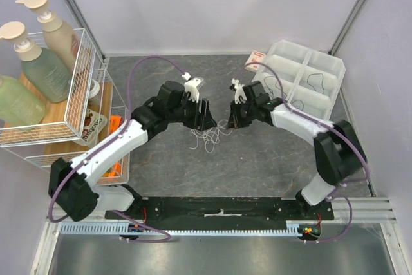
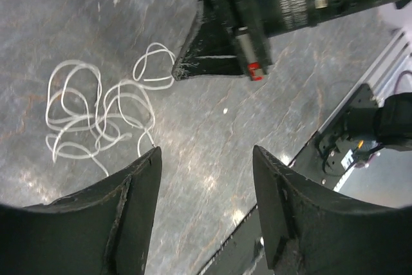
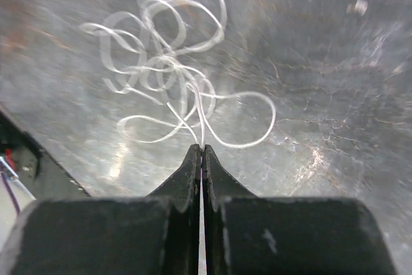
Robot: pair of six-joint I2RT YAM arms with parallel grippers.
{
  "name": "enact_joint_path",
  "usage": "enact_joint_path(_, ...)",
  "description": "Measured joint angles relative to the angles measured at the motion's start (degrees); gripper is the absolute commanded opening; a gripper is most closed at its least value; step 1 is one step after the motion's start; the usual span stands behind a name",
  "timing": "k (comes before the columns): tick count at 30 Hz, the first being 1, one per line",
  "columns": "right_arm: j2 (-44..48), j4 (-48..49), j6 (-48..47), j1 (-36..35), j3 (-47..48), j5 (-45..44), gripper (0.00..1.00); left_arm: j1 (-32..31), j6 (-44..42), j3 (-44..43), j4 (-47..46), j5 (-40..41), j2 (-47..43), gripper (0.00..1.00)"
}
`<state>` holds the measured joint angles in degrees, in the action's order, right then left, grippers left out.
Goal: Untangle the cables
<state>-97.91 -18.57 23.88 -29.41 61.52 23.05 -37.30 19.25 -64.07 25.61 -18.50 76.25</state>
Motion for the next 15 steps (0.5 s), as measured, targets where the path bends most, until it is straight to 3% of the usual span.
enact_joint_path(7, 22.49, 0.42, 0.2, 0.04, 5.27, -0.57, 0.0, 0.0, 0.63, 8.57, -18.71, -1.66, -11.23, 0.72)
enact_joint_path(15, 30.93, 9.62, 5.75, 0.02, 15.74, 2.69, 0.0, 0.0, -0.83, 3.58, -32.52, -2.45, -14.34, 0.73)
